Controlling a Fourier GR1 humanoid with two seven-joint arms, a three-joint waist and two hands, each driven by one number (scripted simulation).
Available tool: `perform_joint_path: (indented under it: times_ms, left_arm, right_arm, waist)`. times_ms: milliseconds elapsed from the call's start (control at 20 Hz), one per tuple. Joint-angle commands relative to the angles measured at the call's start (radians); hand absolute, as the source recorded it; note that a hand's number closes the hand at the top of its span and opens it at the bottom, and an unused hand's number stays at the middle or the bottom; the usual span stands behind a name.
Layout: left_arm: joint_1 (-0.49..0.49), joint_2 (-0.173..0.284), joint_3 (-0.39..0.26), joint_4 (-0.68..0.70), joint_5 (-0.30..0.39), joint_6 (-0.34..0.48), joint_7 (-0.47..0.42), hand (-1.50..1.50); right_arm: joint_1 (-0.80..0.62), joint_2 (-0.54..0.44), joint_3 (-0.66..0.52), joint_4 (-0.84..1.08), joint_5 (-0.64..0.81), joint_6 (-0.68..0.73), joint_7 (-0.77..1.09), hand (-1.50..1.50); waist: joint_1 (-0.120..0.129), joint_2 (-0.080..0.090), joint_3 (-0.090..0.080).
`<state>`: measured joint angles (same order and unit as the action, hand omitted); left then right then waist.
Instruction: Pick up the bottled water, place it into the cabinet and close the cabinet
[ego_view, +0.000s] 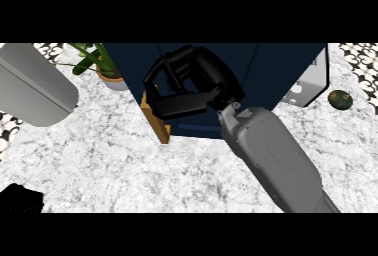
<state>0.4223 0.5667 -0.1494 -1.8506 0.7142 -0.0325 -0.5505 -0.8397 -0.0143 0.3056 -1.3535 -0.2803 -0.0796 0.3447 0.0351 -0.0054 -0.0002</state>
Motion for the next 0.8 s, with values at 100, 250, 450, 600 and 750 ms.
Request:
perform_joint_path:
  times_ms: [100,250,450,600,750]
  left_arm:
    - [-0.021,-0.002,0.009,0.015,0.0,-0.021,0.018,1.5]
    - [-0.005,0.01,0.011,-0.004,0.0,-0.035,0.019,1.5]
    - [-0.055,0.012,0.029,-0.003,0.015,-0.004,0.058,1.5]
    - [-0.039,0.022,0.033,-0.014,0.021,-0.037,0.046,1.5]
    - [-0.049,0.001,0.015,-0.001,0.015,-0.034,0.045,1.5]
  right_arm:
    - [-0.103,-0.062,-0.122,0.275,-0.011,0.102,-0.106,1.5]
    - [-0.09,-0.106,-0.151,0.298,-0.023,0.132,-0.155,1.5]
    - [-0.107,-0.105,-0.152,0.329,-0.033,0.162,-0.187,1.5]
    - [-0.111,-0.101,-0.148,0.372,-0.022,0.167,-0.211,1.5]
    - [-0.134,-0.117,-0.161,0.386,-0.03,0.196,-0.23,1.5]
  waist:
    - [0.001,0.02,0.0]
    - [0.012,0.025,0.0]
    - [-0.001,0.028,0.0]
    - [0.017,0.027,-0.001]
    - [0.01,0.029,-0.001]
